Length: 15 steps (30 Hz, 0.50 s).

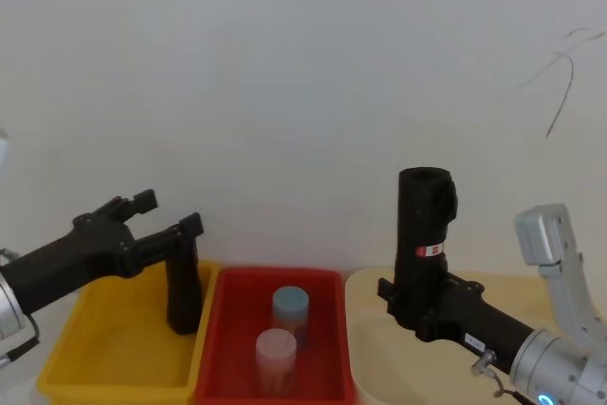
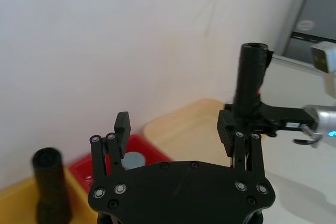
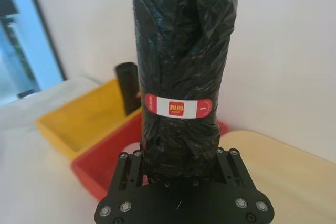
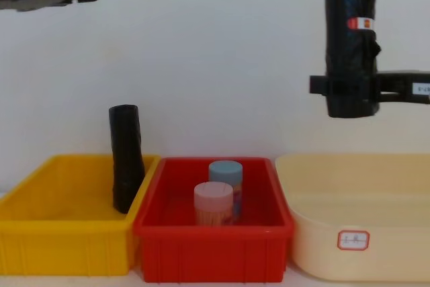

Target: Pick up the garbage bag with the one hand and transfer it to the other hand.

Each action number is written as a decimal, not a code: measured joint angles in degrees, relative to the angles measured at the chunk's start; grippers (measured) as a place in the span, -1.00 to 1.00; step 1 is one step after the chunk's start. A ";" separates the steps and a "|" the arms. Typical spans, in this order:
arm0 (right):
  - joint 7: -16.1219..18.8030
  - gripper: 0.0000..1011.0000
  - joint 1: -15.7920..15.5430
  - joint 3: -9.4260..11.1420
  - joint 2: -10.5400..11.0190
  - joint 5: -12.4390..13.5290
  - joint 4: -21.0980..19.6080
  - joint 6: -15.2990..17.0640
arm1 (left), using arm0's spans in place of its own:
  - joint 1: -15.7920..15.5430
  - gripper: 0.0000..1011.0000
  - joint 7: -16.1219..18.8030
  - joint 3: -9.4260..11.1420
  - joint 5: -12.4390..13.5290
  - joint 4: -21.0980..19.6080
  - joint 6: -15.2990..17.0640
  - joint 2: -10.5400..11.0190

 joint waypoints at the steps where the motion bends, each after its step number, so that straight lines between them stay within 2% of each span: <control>1: -0.57 0.12 -0.04 0.11 -0.06 -0.16 0.08 0.07 | 0.20 0.98 0.49 -0.16 0.08 0.00 -0.12 -0.03; 8: -4.47 0.12 -0.27 1.53 -0.88 -1.12 2.12 0.78 | 1.50 0.98 5.34 -0.82 1.93 -0.09 -1.38 -0.31; 15: -6.64 0.12 0.04 2.53 -1.71 -1.52 4.78 1.28 | 2.55 0.98 11.49 -0.57 5.71 -0.04 -2.69 -1.02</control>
